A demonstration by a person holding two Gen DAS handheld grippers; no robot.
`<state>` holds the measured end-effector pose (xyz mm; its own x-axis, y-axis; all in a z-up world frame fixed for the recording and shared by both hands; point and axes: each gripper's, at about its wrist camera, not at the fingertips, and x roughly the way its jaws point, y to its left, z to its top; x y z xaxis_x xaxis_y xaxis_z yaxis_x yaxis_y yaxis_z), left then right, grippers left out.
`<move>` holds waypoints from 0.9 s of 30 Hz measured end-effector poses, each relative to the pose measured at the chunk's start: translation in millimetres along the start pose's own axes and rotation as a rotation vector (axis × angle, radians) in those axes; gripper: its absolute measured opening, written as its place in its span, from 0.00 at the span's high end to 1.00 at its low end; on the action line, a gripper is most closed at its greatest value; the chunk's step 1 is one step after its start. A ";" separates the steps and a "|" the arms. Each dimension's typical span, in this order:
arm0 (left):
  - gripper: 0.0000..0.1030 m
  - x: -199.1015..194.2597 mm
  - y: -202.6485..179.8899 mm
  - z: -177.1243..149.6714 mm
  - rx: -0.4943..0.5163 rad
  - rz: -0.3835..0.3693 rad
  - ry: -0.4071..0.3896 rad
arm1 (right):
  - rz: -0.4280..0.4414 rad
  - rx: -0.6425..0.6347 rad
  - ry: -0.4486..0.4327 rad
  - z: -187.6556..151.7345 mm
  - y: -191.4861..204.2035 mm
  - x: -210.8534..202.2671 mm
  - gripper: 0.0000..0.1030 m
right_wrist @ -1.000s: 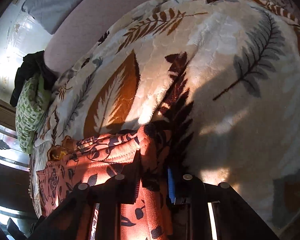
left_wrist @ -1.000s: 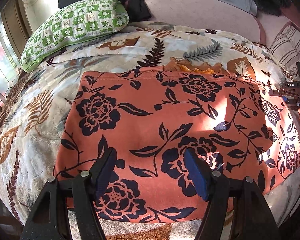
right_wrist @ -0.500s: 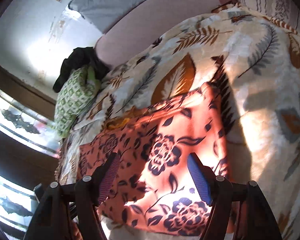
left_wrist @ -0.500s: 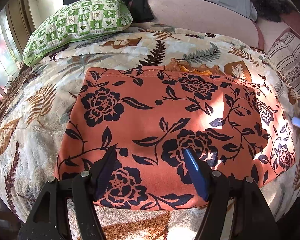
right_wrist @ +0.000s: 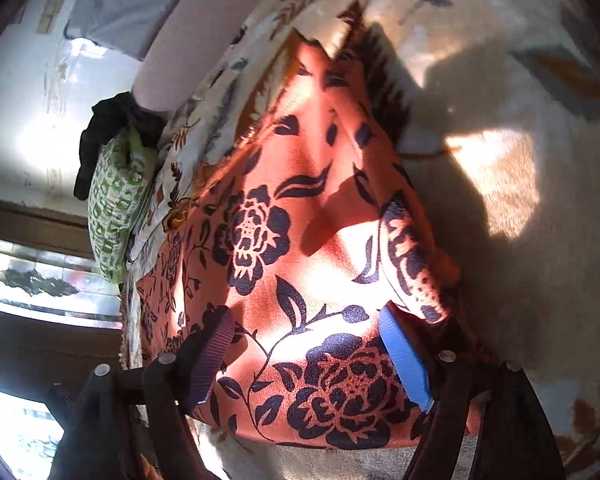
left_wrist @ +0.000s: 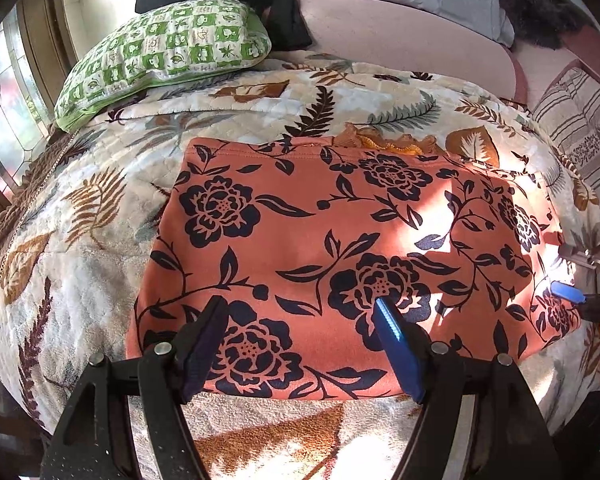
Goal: Fold small clothes
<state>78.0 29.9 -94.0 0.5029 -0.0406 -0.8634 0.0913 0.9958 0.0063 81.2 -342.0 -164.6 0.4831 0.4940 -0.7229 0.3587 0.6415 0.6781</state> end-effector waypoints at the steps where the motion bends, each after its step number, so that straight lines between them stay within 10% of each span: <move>1: 0.27 -1.5 -0.8 -0.1 0.008 0.007 -0.008 | 0.020 0.014 -0.023 0.0 1.7 -8.7 0.26; 13: 0.27 0.2 -0.7 0.6 0.017 0.023 -0.009 | -0.029 -0.026 -0.047 51.7 24.8 5.6 0.19; 27: 0.27 4.3 -4.5 -2.9 0.004 0.001 0.017 | 0.110 -0.053 -0.002 -103.9 8.1 -46.6 0.18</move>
<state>77.3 25.5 -99.1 0.4885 -0.0386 -0.8717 0.0941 0.9955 0.0086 -21.3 -298.9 -139.3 0.5186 0.5620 -0.6443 0.2606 0.6138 0.7452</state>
